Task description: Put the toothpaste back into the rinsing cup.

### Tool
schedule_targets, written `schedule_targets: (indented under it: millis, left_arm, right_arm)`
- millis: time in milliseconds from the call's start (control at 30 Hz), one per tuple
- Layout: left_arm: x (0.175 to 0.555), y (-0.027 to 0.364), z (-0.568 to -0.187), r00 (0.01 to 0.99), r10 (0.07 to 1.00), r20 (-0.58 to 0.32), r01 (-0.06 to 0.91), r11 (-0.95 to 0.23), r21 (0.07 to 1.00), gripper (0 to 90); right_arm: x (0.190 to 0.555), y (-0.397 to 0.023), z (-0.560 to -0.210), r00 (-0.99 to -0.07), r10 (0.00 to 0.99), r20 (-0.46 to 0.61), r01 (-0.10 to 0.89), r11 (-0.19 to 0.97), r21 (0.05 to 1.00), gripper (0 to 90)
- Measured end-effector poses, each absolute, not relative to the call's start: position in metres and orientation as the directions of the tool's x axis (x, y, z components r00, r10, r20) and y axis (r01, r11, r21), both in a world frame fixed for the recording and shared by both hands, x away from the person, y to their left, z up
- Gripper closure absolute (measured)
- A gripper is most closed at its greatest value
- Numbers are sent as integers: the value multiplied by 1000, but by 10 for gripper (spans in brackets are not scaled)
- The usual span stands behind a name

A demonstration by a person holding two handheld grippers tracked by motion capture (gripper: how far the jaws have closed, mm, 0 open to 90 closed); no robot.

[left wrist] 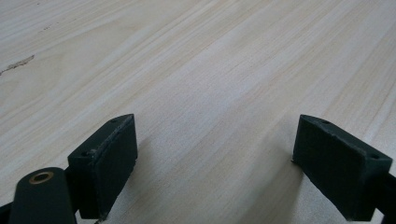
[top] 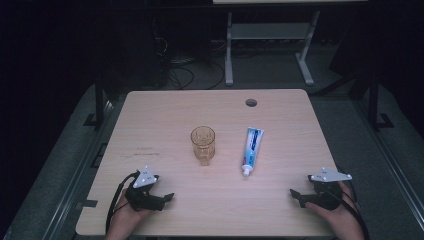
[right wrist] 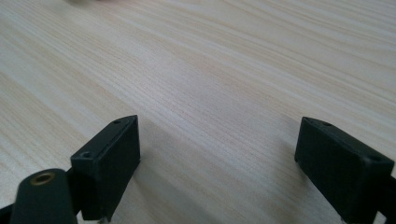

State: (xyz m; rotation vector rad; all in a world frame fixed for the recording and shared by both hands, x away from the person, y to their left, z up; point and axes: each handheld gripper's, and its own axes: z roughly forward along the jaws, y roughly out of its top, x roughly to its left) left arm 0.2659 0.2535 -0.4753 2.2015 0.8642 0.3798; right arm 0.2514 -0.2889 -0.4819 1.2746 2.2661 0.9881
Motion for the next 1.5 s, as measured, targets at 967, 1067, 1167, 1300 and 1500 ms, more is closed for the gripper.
schedule_targets:
  millis: [967,1067,1167,1300,1500]
  left_arm:
    - [264,254,-475,726,687,7,471,-505,723,132]
    - [264,254,-475,726,687,7,471,-505,724,132]
    - [264,254,-475,726,687,7,471,-505,723,132]
    - [264,254,-475,726,688,7,471,-504,723,132]
    - [265,254,-475,726,688,6,472,-505,722,131]
  right_arm:
    - [248,-292,-472,-534,839,100,624,312,717,729]
    - [248,-292,-470,-536,838,103,621,308,721,773]
    - [249,-293,-467,-545,832,104,615,312,724,871]
    - [249,-293,-465,-547,828,120,620,304,723,899]
    - [254,-290,-459,-548,824,141,624,290,725,900]
